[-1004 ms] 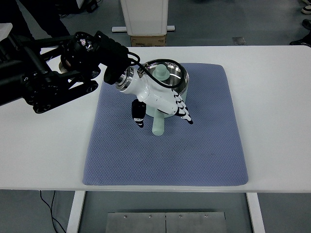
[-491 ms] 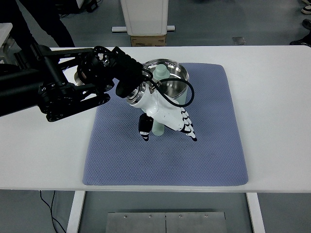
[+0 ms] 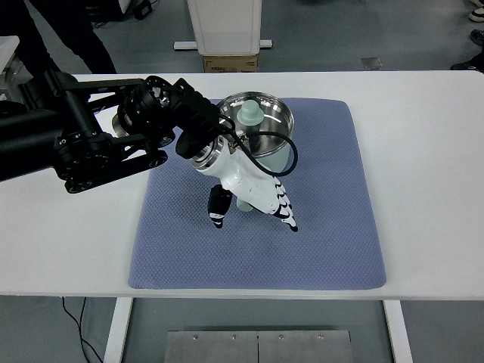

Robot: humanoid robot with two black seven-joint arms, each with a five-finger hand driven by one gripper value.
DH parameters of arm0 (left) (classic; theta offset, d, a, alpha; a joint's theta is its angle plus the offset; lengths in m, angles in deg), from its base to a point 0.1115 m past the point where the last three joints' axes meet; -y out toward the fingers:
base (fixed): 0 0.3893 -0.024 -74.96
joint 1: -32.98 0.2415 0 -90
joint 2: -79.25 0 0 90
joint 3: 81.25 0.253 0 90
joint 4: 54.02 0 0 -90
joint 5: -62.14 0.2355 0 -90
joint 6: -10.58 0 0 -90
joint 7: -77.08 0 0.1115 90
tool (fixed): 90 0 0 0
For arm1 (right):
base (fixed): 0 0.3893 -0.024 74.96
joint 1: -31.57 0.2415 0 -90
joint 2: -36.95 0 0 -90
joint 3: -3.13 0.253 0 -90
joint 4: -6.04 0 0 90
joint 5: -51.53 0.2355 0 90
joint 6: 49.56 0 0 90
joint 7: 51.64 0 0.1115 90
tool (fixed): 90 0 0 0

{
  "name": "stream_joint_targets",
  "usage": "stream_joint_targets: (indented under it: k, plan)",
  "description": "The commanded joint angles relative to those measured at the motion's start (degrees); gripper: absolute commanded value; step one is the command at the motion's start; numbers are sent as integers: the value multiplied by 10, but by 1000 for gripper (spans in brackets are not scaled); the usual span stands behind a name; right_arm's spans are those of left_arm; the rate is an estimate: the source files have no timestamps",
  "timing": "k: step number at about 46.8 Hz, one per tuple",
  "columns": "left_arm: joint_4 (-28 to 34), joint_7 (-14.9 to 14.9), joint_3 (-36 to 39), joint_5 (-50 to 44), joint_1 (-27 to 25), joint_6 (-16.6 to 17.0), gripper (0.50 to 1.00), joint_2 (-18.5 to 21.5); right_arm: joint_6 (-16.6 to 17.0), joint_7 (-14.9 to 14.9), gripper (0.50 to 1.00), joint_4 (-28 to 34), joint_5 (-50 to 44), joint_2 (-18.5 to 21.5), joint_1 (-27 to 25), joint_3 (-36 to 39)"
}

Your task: Rotate green pot handle

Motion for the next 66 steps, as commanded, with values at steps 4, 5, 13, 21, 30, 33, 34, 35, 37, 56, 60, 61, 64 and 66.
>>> stream_joint_targets:
  k: [4,5,13,21,30,33,34,35,37,56,60,61,64,66]
  plan:
    - [-1,0,1,0,0,-1,1000,11,0,0,1000,0,0,0,0,0]
    - [-1,0,2,0,1,-1,1000,12,0,0,1000,0,0,0,0,0]
    - [-1,0,25,0,0,0,1000,22,0,0,1000,0,0,0,0,0]
    - [-1,0,32,0,1,1,1000,22,0,0,1000,0,0,0,0,0]
    - [-1,0,33,0,1,0,1000,25,0,0,1000,0,0,0,0,0]
    - [-1,0,36,0,1,0,1000,31,1,0,1000,0,0,0,0,0]
    - [-1,0,38,0,0,0,1000,33,0,0,1000,0,0,0,0,0]
    - [-1,0,38,0,0,1,1000,35,0,0,1000,0,0,0,0,0]
    - [-1,0,39,0,0,1,1000,37,0,0,1000,0,0,0,0,0]
    - [0,0,46,0,-2,0,1000,66,0,0,1000,0,0,0,0,0]
    - [0,0,46,0,-3,0,1000,69,1,0,1000,0,0,0,0,0]
    - [0,0,46,0,-3,0,1000,69,0,0,1000,0,0,0,0,0]
    - [0,0,46,0,-3,0,1000,74,0,0,1000,0,0,0,0,0]
    - [0,0,49,0,-3,0,1000,78,0,0,1000,0,0,0,0,0]
